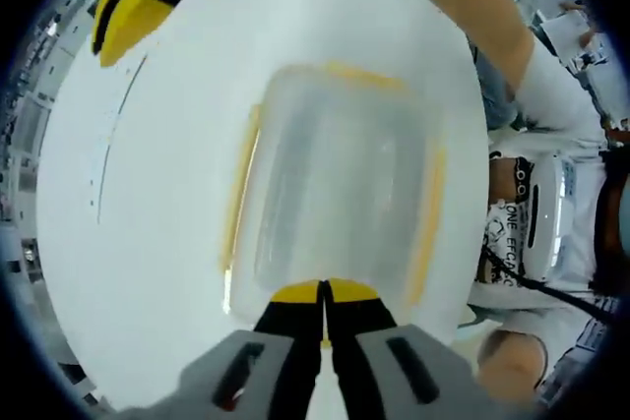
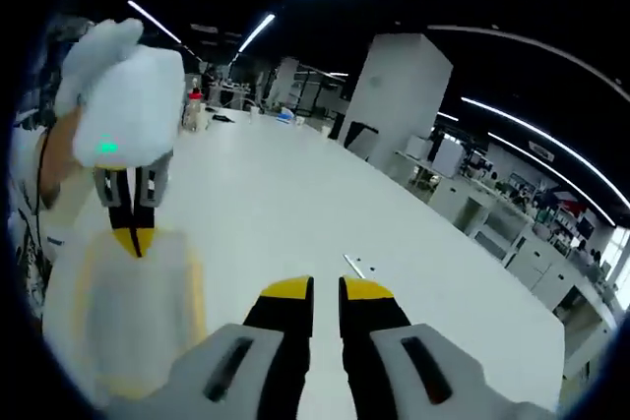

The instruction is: Snap each plastic latch of the storage box into its locked position after aligning the lid with the box until every specified latch is closed and the lid sits flush.

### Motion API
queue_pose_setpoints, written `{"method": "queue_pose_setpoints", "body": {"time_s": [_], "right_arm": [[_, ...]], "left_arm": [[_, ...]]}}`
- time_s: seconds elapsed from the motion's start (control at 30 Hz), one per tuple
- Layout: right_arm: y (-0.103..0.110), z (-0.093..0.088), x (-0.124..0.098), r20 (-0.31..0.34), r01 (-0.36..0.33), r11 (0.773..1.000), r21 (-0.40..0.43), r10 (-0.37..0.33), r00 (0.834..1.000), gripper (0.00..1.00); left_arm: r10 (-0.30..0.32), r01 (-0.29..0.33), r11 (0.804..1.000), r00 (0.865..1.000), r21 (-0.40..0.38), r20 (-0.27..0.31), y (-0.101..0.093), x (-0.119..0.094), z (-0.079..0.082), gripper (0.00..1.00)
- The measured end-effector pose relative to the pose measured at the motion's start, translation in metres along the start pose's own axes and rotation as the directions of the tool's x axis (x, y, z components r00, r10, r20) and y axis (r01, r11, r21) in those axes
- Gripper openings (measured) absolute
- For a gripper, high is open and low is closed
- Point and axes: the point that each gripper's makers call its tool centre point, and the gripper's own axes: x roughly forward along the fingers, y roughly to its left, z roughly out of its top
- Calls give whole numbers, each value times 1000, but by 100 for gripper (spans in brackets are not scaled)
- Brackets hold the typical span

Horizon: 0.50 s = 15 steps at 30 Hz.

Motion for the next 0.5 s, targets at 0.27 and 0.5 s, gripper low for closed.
{"method": "queue_pose_setpoints", "body": {"time_s": [0.27,0.5], "right_arm": [[-3,6,-56,81,130,991,24,-131,988,10],[44,22,-108,220,165,986,23,-166,961,13]], "left_arm": [[-7,7,1000,1000,-8,-19,0,1,0,0],[-20,20,1000,1000,-18,-4,0,0,-1,0]]}}
